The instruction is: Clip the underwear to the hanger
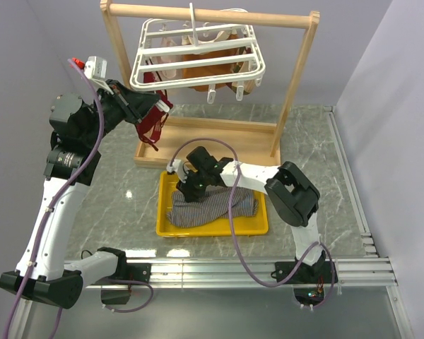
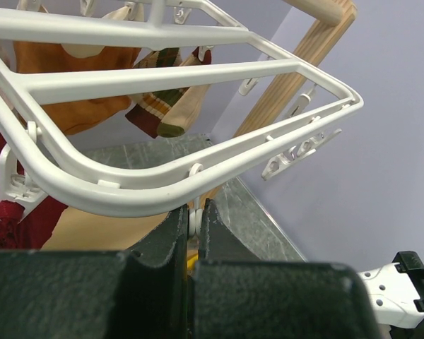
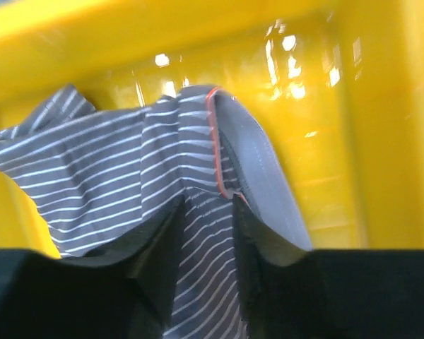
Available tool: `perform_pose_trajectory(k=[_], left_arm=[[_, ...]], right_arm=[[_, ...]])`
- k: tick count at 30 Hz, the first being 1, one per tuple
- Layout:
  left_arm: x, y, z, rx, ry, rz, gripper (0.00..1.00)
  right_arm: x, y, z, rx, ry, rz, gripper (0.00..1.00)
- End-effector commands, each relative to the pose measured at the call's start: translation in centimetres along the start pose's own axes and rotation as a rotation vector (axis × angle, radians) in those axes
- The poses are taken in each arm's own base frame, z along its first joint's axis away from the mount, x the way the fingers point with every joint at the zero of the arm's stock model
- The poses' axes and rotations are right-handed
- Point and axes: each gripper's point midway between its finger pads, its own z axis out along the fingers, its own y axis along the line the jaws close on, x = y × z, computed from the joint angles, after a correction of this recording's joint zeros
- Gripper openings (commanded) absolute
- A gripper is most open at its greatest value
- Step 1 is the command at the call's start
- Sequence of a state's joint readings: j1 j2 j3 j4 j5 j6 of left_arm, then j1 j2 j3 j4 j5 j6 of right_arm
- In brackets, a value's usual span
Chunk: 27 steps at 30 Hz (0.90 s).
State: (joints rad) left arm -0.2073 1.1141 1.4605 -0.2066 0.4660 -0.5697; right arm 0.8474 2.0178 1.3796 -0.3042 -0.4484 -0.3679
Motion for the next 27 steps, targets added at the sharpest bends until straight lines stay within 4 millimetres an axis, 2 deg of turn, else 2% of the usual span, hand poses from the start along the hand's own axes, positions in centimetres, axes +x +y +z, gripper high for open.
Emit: perform_pose_trajectory(k=[1,4,7,8,11,17,27], left_arm=[[-0.4,-0.6,-0.2,0.024,-0.009,0.015,0.00],[-0.3,-0.5,-0.2,0.022,-0.007,0.016,0.00],[-0.2,-0.4,-0.1,0.020,-0.006,0.016,0.00],[-0.3,-0.4,-0.2,0.019,-0.007,0.017,0.00],[-0.1,-0.2,0.0,0.018,-0.003,0.012,0.00],[0.0,-0.1,0.1,0.019,-0.002,0.011,0.00],[0.0,0.3,0.1,0.012,0.002,0.012,0.00]], right_arm=[[-4.6,-1.3,-2.8,0.026,-0.154,-0.046,0.45],[-6.7,-2.5,-3.8,0.041,-0.208,-0.060,0.51],[-6.8,-3.0,-3.7,0.030,-0.198,-0.094,0.57],[-6.7,-2.9,-3.8,0.019,-0.187,-0.104,0.63],[-5.8,-2.6,-3.1,-0.029,-0.134,-0.138,0.70],[-4.0,-2.1,-1.6,-0.105,-0.058,-0.168,0.70],[-1.2,-3.7,0.5,-0.076,0.070,-0.172,0.72]])
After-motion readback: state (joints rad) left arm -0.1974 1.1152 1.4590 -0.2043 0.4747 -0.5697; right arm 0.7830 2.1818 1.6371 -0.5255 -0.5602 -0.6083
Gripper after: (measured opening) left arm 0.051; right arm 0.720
